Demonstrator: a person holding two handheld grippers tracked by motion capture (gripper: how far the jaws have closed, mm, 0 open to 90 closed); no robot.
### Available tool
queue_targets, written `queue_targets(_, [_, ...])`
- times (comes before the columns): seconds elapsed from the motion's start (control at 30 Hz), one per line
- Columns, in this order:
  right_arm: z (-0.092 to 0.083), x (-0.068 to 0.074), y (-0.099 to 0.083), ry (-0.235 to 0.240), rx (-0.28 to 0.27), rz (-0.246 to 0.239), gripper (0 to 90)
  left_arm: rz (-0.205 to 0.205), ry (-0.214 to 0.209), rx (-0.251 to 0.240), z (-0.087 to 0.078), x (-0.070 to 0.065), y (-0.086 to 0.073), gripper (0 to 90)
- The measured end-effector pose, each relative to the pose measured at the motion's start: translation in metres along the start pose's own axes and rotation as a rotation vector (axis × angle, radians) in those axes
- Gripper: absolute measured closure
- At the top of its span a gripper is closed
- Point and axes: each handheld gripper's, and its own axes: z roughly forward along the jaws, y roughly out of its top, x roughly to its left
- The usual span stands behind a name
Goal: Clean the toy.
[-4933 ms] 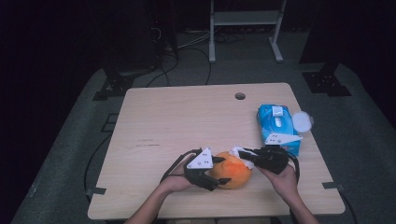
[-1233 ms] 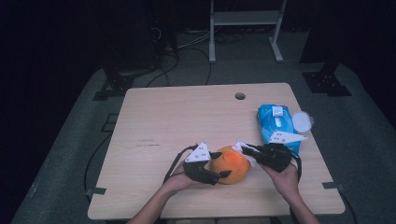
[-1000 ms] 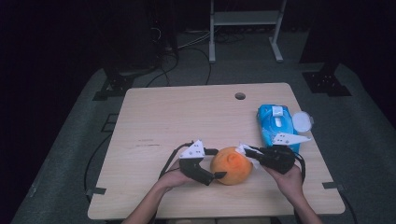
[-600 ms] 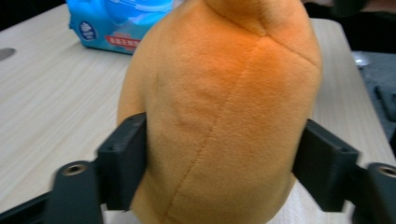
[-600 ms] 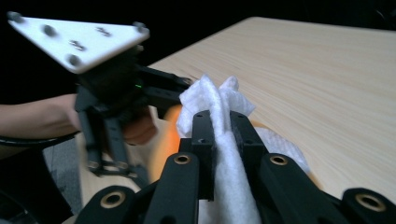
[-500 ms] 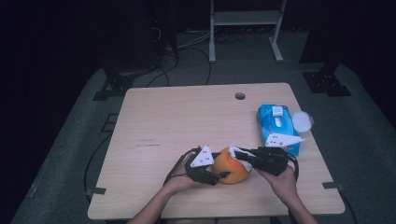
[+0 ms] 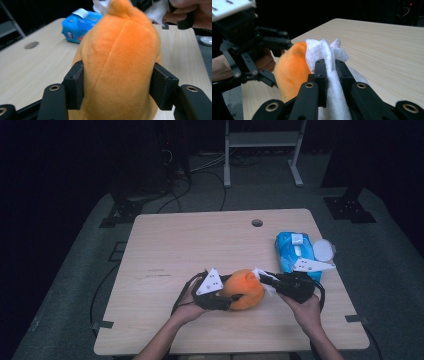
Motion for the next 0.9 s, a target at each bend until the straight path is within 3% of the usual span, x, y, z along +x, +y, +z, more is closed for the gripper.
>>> queue_targets(0.07, [0.004,-0.003,-0.002,-0.01,0.023,0.006,80.5,0.016,0.042,0.036,-0.001,0.002,-0.001,37.8])
queue_targets(0.17, [0.007,-0.003,0.001,-0.014,0.021,0.009,80.5,0.01,0.068,0.079,0.003,0.004,-0.006,37.8])
queue_targets(0.23, [0.008,-0.001,0.008,-0.011,0.007,-0.002,80.5,0.026,0.07,0.117,0.009,0.0,-0.009,37.7])
queue_targets(0.33, [0.014,0.004,0.019,0.002,-0.002,-0.018,80.5,0.034,0.064,0.116,0.015,-0.005,-0.01,36.7])
queue_targets(0.43, [0.026,0.007,0.02,0.013,0.041,-0.021,80.5,0.011,0.052,0.121,0.017,-0.006,-0.009,31.6])
queue_targets(0.5, [0.032,0.005,0.015,0.022,0.07,-0.014,80.5,0.002,0.022,0.128,0.017,-0.005,-0.012,27.3])
queue_targets(0.63, [0.031,0.001,0.008,0.046,0.101,0.017,80.5,-0.061,-0.069,0.083,0.01,0.002,-0.009,20.4])
queue_targets(0.7, [0.029,0.001,0.004,0.057,0.114,0.016,80.5,-0.093,-0.084,0.052,0.006,0.007,-0.007,20.6])
queue_targets(0.77, [0.025,0.001,0.0,0.07,0.13,0.012,80.5,-0.125,-0.106,0.018,0.003,0.013,-0.007,26.8])
queue_targets(0.83, [0.021,0.001,-0.004,0.082,0.138,0.015,80.5,-0.144,-0.093,-0.001,0.002,0.016,-0.008,34.0])
queue_targets(0.9, [0.017,0.001,-0.008,0.094,0.149,0.014,80.5,-0.182,-0.106,-0.021,0.004,0.018,-0.01,38.6])
